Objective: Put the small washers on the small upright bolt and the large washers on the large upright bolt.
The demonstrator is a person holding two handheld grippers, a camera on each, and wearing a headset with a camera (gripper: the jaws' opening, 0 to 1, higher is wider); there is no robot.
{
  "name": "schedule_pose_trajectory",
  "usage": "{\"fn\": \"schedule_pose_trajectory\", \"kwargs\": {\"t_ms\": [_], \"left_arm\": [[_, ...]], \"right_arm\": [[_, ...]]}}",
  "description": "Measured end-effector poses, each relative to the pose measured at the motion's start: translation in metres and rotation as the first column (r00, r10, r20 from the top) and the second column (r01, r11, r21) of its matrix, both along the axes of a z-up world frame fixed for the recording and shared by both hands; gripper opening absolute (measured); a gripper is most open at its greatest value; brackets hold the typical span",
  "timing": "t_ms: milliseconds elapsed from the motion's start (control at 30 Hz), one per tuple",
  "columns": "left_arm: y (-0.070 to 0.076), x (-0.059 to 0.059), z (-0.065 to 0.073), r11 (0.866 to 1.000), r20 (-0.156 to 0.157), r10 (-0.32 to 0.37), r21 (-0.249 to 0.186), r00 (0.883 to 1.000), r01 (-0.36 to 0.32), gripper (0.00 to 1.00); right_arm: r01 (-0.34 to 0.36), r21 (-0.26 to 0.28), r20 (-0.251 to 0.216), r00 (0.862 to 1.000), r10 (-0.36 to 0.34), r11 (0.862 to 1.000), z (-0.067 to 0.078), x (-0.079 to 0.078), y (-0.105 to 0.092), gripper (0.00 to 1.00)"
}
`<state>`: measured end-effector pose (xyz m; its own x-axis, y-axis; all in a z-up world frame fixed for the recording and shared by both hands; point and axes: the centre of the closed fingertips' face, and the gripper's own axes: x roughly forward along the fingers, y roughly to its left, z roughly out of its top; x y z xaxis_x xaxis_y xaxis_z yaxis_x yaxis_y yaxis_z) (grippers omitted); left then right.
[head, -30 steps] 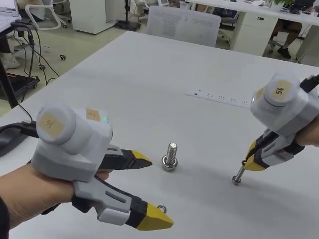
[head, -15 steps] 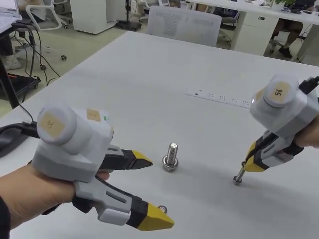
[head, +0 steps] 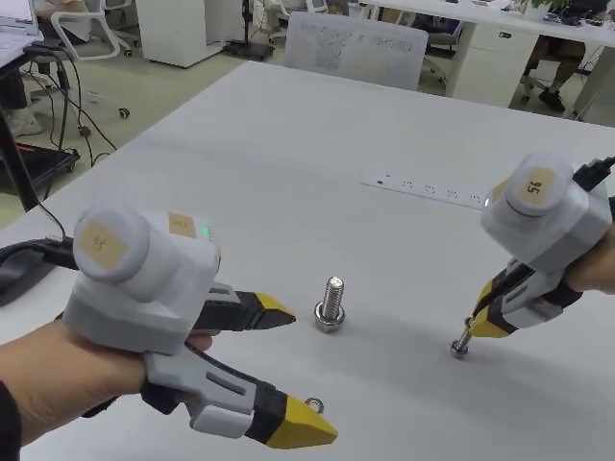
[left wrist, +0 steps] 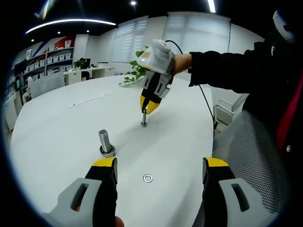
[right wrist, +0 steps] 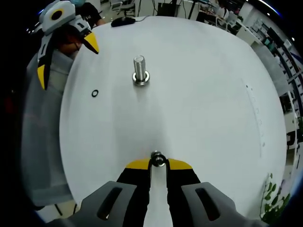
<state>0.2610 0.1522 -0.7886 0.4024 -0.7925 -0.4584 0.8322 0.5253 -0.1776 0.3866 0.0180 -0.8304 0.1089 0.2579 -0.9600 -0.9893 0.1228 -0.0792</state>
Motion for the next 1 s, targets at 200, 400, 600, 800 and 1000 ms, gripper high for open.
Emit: {"fn": "schedule_pose_trajectory", "kwargs": {"t_ms": [200,400,600,800,1000], "left_arm": [[0.001,0.001,0.0,1.0,0.0,0.002,-0.001,1.0,-0.002,0.73],[0.001,0.001,0.0,1.0,-0.002,0.001,0.001,1.0,-0.001,0.73],[0.001,0.001,-0.001,1.0,-0.003,0.003,0.001,1.0,-0.003,0.73],[0.001,0.001,-0.001,1.0,-0.004,0.005,0.001,1.0,-0.005,0.73],[0.001,0.001,-0.002,1.0,-0.005,0.006,0.003,1.0,-0.006,0.73]], "right_arm": [[0.0,-0.005,-0.009,1.0,0.0,1.0,-0.006,-0.001,0.0,0.12],[0.003,-0.004,-0.011,1.0,-0.003,1.0,-0.012,0.001,0.0,0.12],[0.01,-0.003,-0.019,1.0,-0.01,1.0,-0.019,0.001,-0.002,0.12],[0.013,-0.002,-0.025,1.0,-0.013,1.0,-0.025,0.001,-0.002,0.12],[0.014,-0.004,-0.027,1.0,-0.014,1.0,-0.029,0.001,-0.003,0.13]]}}
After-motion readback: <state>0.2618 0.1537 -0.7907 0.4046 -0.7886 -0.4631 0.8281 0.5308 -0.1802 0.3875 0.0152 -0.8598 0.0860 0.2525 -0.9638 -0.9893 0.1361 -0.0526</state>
